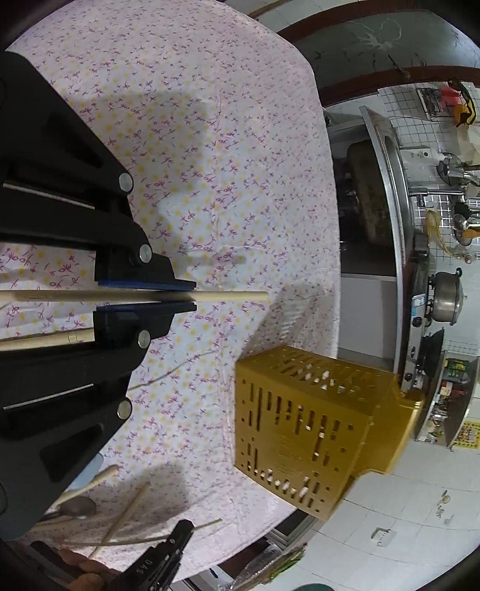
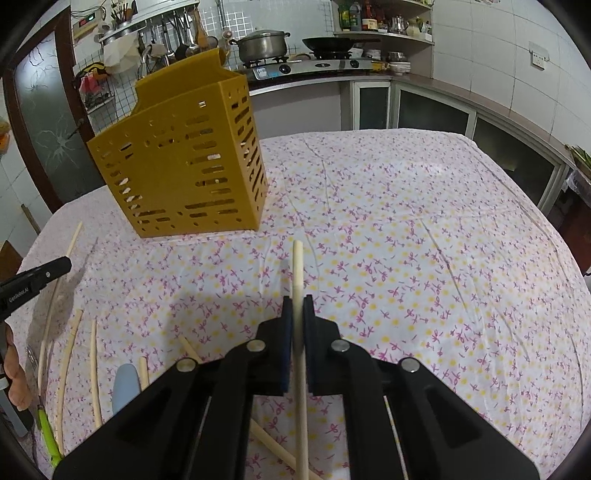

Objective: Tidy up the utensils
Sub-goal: 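Lift the chopstick with the left tool toward the yellow holder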

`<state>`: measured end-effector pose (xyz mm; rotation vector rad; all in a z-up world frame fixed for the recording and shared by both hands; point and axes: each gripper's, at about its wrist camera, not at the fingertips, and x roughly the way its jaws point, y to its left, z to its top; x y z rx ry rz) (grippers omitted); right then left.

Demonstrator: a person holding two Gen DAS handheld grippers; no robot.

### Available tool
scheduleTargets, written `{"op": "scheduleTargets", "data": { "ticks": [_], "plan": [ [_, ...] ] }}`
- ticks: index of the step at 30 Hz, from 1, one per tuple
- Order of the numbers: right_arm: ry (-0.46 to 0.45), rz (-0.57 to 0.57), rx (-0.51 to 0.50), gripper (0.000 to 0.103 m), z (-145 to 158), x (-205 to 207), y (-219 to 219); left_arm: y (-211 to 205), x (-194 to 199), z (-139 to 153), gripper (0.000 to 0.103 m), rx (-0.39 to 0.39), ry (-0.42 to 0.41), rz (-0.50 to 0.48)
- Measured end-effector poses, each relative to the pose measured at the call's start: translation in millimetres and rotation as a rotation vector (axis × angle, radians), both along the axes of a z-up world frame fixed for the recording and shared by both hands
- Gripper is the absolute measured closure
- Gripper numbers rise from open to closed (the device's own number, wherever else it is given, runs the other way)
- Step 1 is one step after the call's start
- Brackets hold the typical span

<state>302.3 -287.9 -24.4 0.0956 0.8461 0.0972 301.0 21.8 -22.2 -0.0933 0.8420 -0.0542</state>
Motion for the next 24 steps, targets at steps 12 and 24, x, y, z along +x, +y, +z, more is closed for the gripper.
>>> {"op": "scheduleTargets", "data": {
  "ticks": [12,24],
  "plan": [
    [-0.131,-0.005,0.112,0.097,26.9,-12.3,-13.1,3.1,-16.0,27.1,0.099,-0.099,-0.119,-0.046],
    [-0.382,0.004,0.135,0.097,77.4,-46.3,-2.3,-6.4,-43.0,70.2,0.099,-0.133,-0.291,-0.091]
  ]
}}
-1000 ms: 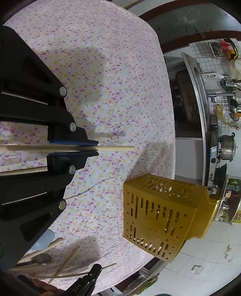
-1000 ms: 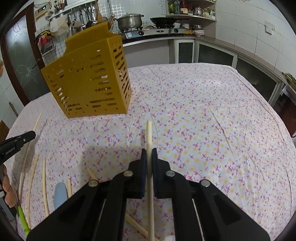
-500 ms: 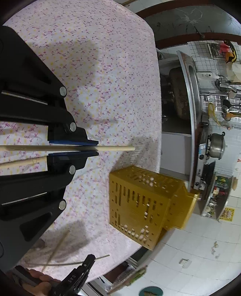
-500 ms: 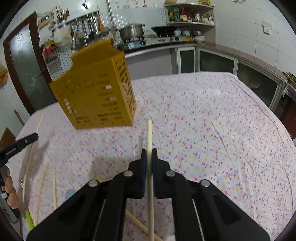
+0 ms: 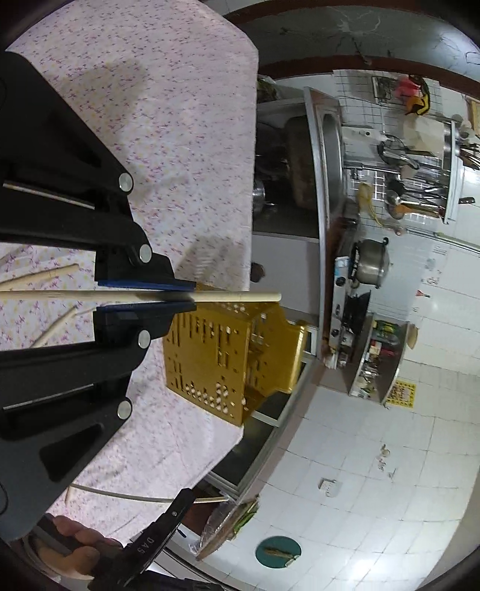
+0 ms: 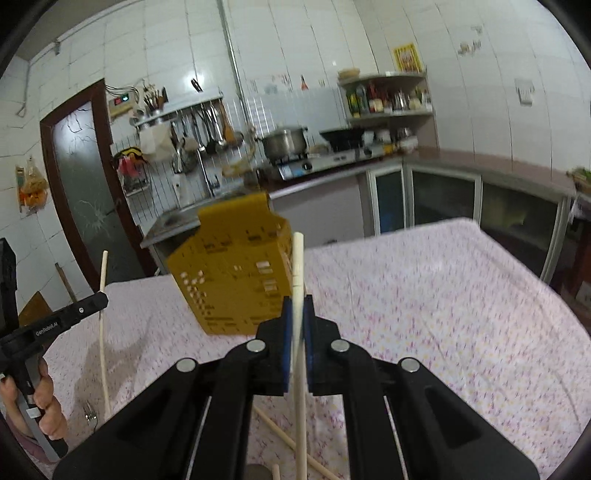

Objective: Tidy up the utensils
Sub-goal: 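Lift the chopstick with the left tool toward the yellow holder, then lower the chopstick into the yellow holder and open the left tool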

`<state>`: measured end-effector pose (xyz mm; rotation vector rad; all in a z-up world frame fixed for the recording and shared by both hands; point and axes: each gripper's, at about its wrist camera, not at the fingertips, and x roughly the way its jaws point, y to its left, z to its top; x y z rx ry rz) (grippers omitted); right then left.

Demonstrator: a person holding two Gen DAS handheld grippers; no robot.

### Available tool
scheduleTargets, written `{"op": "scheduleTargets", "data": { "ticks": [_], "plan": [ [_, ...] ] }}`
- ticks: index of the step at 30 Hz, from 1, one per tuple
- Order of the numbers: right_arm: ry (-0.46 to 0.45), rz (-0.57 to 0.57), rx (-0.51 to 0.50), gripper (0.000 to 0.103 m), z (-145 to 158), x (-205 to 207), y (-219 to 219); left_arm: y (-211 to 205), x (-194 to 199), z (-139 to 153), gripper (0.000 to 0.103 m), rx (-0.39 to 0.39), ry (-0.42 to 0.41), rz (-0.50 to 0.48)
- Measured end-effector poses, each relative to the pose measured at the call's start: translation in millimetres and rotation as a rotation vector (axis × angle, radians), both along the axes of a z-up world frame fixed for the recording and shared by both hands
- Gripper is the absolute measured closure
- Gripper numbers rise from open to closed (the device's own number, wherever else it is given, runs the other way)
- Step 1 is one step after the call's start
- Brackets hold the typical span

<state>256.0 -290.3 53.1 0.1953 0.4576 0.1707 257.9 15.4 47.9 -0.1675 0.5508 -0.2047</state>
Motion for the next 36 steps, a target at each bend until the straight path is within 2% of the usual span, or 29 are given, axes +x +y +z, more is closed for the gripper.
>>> {"op": "scheduleTargets", "data": {
  "ticks": [7,11,17,23,26,29,36],
  "plan": [
    [-0.08,-0.023,0.02,0.097,34.5,8.9,-1.0,-9.9,1.0,31.1,0.099,0.027,-0.068,-0.009],
    [-0.148,-0.035,0.05,0.097,63.7,30.0,-1.3,-17.8,11.9,60.9,0.099,0.029,-0.152,-0.006],
    [-0.295,-0.035,0.033,0.097,116.6,67.6,15.3,-36.2,48.4,105.0,0.099,0.032,-0.274,-0.01],
    [-0.402,-0.037,0.032,0.097,142.3,102.3,32.1,-53.4,87.8,131.3,0.099,-0.011,-0.353,-0.026],
    [-0.451,-0.036,0.063,0.097,146.6,119.9,33.6,-62.8,107.2,134.9,0.099,0.003,-0.4,-0.031],
    [-0.48,-0.018,0.068,0.097,143.1,135.1,36.9,-67.2,126.5,123.2,0.099,0.003,-0.402,-0.037],
    [-0.48,0.018,0.061,0.097,101.6,154.0,43.5,-69.9,143.5,82.0,0.098,0.002,-0.41,-0.021]
  ]
}}
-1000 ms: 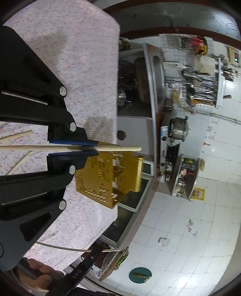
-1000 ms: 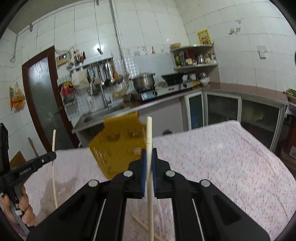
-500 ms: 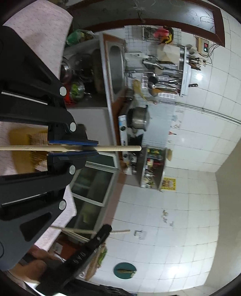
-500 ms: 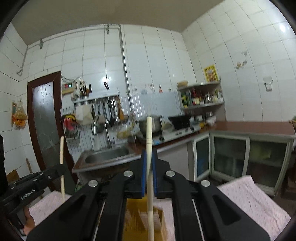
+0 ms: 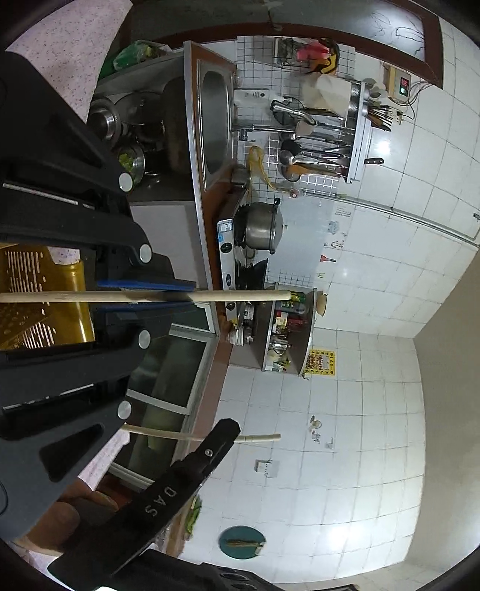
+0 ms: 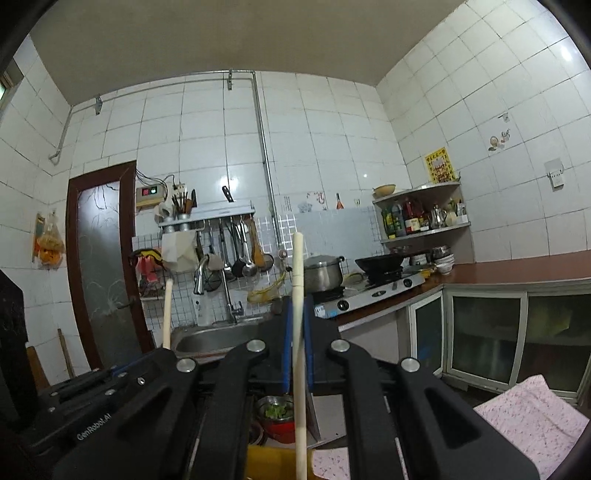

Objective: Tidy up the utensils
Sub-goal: 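Lower the chopstick into the yellow holder and open the left tool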

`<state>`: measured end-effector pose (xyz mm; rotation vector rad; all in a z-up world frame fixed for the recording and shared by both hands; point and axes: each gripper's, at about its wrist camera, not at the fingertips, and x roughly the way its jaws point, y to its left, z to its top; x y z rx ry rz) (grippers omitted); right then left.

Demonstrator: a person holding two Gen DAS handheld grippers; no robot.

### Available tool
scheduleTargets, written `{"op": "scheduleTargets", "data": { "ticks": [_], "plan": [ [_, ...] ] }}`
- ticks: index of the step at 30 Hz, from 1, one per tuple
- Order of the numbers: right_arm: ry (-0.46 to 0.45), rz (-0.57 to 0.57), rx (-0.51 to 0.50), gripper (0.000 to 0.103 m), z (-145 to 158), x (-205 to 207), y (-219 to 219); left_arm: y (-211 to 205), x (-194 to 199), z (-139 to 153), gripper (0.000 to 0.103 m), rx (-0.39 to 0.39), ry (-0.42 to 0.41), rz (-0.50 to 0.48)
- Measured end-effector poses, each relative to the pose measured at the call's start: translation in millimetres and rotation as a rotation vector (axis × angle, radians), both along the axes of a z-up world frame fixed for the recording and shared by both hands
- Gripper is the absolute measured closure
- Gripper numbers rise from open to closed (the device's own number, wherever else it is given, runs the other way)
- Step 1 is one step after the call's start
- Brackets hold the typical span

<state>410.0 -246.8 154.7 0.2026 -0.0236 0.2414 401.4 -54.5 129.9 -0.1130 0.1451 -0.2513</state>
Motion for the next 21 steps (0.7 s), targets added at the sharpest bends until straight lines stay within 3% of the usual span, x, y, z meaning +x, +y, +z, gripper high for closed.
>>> {"op": "scheduleTargets", "data": {
  "ticks": [6,12,21],
  "plan": [
    [0.055,0.0,-0.037,0.097,-28.6,8.3,0.8,0.3,-1.1,-8.6,0.098,-0.002,-0.002,-0.001],
    [0.04,0.003,-0.031,0.097,-25.0,5.9,-2.8,-4.8,0.5,5.4,0.099,0.011,-0.048,0.0],
    [0.06,0.028,-0.056,0.097,-51.3,6.2,-1.2,-3.3,-8.9,-31.8,0.099,0.069,0.003,-0.01]
  ]
}}
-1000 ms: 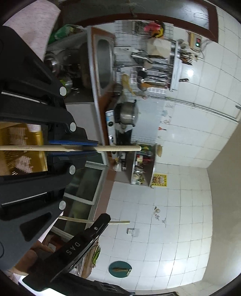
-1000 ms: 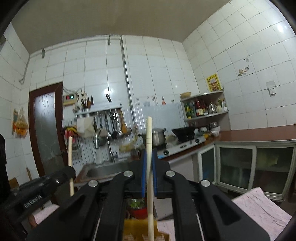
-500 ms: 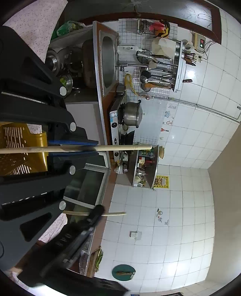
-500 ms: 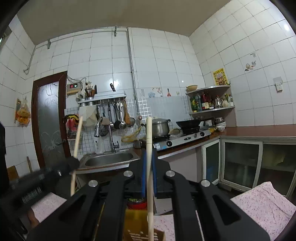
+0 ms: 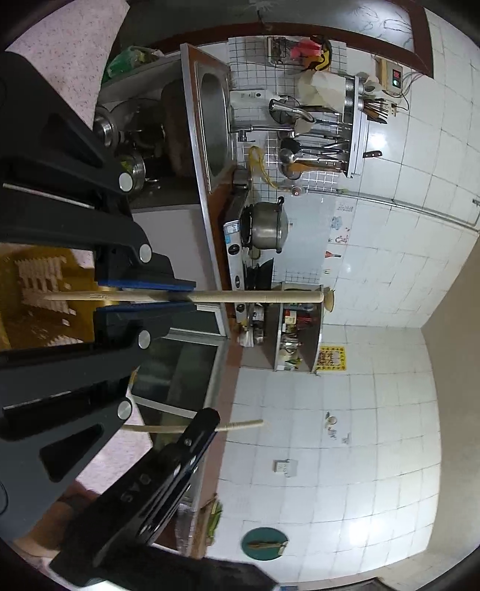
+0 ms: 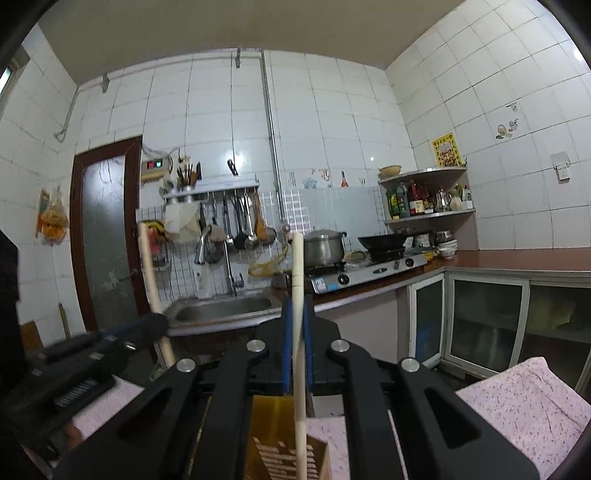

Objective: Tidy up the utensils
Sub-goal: 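Lower the chopstick into the yellow holder and open the left tool, then move the left tool back to another chopstick and close on it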

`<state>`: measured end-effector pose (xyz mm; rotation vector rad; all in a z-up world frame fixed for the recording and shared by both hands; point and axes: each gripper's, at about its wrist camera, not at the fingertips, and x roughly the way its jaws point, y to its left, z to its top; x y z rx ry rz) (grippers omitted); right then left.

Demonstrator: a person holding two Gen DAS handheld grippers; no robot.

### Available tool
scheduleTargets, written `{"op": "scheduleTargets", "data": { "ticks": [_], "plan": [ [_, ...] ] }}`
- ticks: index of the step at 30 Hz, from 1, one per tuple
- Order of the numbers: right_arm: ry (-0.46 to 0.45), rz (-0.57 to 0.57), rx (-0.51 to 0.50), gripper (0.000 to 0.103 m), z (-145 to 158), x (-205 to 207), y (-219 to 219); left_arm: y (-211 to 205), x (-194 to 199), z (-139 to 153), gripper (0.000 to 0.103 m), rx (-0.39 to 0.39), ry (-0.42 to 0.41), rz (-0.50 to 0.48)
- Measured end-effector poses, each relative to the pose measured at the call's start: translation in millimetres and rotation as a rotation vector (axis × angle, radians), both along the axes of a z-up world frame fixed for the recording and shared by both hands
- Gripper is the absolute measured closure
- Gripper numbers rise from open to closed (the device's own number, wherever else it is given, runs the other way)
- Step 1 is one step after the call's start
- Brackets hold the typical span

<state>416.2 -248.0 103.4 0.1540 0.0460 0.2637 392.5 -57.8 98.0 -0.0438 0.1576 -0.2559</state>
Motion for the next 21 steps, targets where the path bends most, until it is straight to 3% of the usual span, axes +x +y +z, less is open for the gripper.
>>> {"op": "scheduleTargets", "data": {
  "ticks": [4,16,17,19,20,21],
  "plan": [
    [0.016,0.006,0.026,0.097,-10.2,-3.5,-6.6,9.1,-7.9,-9.7,0.098,0.011,0.044,-0.012],
    [0.125,0.001,-0.047,0.097,-34.6,-6.1,-4.5,15.0,-5.5,-43.2,0.098,0.03,0.176,0.019],
    [0.145,0.007,-0.053,0.097,-35.6,-6.3,-4.0,14.9,-5.7,-45.7,0.095,0.029,0.192,0.016],
    [0.178,0.007,-0.065,0.096,-35.9,-9.0,-3.8,17.5,-8.4,-47.6,0.077,0.023,0.216,0.019],
    [0.193,0.002,-0.07,0.09,-34.6,-11.7,-4.7,20.4,-13.9,-46.5,0.064,0.016,0.214,0.033],
    [0.206,0.006,-0.068,0.07,-32.8,-15.3,-6.7,22.2,-18.0,-45.0,0.056,0.012,0.211,0.041]
  ]
}}
